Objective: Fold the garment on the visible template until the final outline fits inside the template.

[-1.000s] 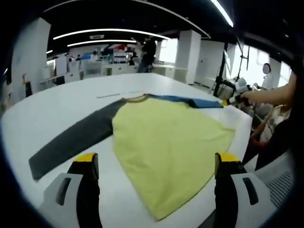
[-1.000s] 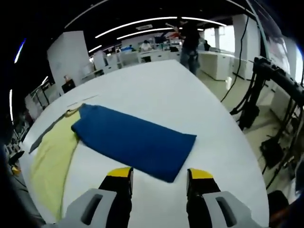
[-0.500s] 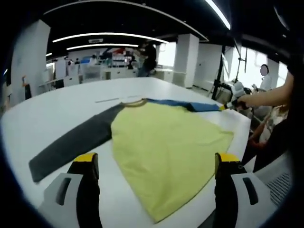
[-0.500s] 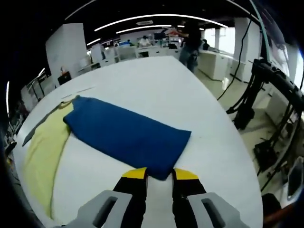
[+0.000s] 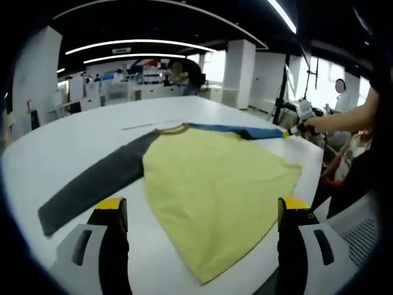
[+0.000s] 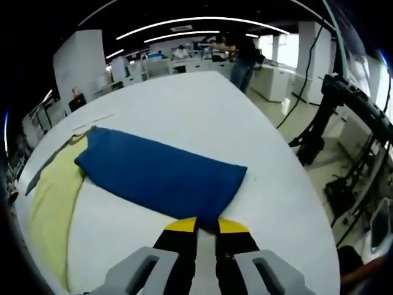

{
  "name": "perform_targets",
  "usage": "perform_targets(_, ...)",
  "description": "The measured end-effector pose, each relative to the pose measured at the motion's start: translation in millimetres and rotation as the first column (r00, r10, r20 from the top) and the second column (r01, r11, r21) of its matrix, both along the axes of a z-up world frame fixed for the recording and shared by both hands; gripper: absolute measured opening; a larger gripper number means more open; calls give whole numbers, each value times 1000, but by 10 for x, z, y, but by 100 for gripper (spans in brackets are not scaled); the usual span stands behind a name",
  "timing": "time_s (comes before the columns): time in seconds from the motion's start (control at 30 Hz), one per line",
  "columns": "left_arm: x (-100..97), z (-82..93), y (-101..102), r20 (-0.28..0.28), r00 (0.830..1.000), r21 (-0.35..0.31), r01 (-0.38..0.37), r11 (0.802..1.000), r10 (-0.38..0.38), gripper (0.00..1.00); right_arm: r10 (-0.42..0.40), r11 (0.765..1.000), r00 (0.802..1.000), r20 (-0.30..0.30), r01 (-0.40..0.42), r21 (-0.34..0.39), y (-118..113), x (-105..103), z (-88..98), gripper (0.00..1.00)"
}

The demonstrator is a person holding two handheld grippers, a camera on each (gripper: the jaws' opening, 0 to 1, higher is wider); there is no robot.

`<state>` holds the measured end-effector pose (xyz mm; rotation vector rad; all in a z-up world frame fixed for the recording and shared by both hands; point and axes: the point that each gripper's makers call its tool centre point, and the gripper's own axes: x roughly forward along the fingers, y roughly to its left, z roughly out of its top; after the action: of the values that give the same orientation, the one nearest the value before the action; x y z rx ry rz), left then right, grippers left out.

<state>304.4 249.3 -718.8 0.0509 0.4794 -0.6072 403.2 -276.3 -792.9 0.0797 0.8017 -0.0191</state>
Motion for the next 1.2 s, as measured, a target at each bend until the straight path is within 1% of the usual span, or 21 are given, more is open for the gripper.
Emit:
perform_targets(0.17,3,-5,5,1,1000,-2,1,1000,-1,99,-19,1000,1000,14,19,20,-35,46,-2,0)
perform_targets(0.33,-1,-24,-7,-5,1000,0,3,1000,-3,99,-49,998,999,22,48,44,-111,96,-6,0)
perform_targets(0.53,-13,-17,-16,-6,1000,0,4,1000,-4,99,-56,997,998,28,55,49,-139,120,3,0)
perform_targets(0.7,-39,-38,-28,-25,1000,-3,5,1000,-5,99,-61,997,996,64,57,55,-108,139,95,0)
perform_targets(0.87,-55,-46,-53,-24,1000,6,18,1000,-17,99,-59,997,995,81,54,55,-90,146,167,0)
perform_targets(0.93,-53,-40,-57,-23,1000,5,17,1000,-17,99,-59,997,993,104,53,63,-77,169,223,0)
perform_targets(1.0,-50,-37,-56,-23,1000,4,18,1000,-18,99,-59,996,992,115,51,66,-55,179,274,0)
perform_targets(1.2,-23,-57,-6,-20,1000,-5,15,1000,-15,99,-28,998,988,150,19,62,45,254,414,0)
